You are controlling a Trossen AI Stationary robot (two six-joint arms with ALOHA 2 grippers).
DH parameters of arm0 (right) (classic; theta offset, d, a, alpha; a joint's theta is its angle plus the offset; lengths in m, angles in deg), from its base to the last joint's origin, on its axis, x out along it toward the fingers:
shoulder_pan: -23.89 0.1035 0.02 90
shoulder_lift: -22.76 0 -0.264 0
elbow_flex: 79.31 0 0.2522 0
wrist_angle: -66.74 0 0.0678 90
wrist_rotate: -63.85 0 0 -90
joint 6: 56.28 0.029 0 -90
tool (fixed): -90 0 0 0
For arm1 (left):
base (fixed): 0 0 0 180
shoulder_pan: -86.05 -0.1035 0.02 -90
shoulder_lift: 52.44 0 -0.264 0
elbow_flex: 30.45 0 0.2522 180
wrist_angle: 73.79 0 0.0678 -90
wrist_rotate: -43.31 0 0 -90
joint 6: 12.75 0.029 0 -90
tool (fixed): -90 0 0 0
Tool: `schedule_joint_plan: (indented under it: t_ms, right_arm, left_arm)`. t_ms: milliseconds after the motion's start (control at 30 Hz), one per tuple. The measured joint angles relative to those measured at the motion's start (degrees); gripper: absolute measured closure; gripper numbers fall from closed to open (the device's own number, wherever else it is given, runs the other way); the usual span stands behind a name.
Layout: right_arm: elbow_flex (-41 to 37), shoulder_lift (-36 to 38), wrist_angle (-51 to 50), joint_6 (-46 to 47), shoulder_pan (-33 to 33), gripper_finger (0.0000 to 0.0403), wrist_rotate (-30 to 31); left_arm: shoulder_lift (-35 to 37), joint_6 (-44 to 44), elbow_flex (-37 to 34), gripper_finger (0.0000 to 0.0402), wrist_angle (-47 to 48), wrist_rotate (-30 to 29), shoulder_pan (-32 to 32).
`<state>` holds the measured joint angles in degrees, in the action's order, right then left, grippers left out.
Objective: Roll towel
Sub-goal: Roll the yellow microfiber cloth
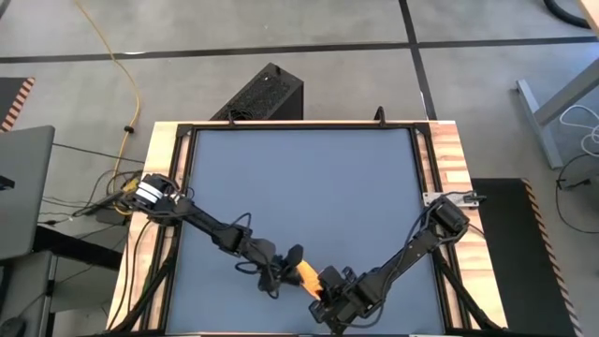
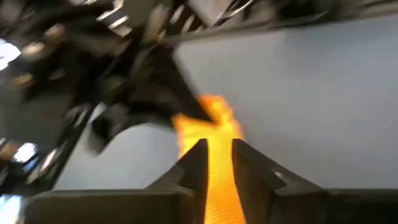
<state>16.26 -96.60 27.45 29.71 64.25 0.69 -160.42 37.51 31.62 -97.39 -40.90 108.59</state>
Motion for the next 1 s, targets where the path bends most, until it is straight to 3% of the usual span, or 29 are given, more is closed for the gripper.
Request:
schedule_joint_plan:
  t_ms: [100,367,500,667,1000]
  right_arm:
    - [-2.28,0.14,4.18,0.14,0.08,0.0362,0.46]
    - [-3.83,0.30,6.39,-1.07,-0.04,0.0362,0.74]
    - [-3.83,0.30,6.50,-1.62,-0.33,0.0362,0.38]
    - [-3.87,0.28,6.50,-1.34,-0.40,0.0347,0.27]
    - [-3.04,0.52,3.37,-0.42,-0.44,0.0277,-1.03]
  left_arm:
    - [-0.09,-0.06,1.11,0.0293,2.67,-2.51,-0.22]
    - [-0.09,-1.88,1.16,0.0193,7.65,-1.82,-2.86]
    - [-0.09,-6.63,1.61,0.0164,9.00,-0.36,-4.75]
    - [-0.07,-8.25,2.27,0.0169,15.76,2.83,-6.40]
    - [-0.07,-11.28,2.36,0.0232,17.45,2.97,-7.54]
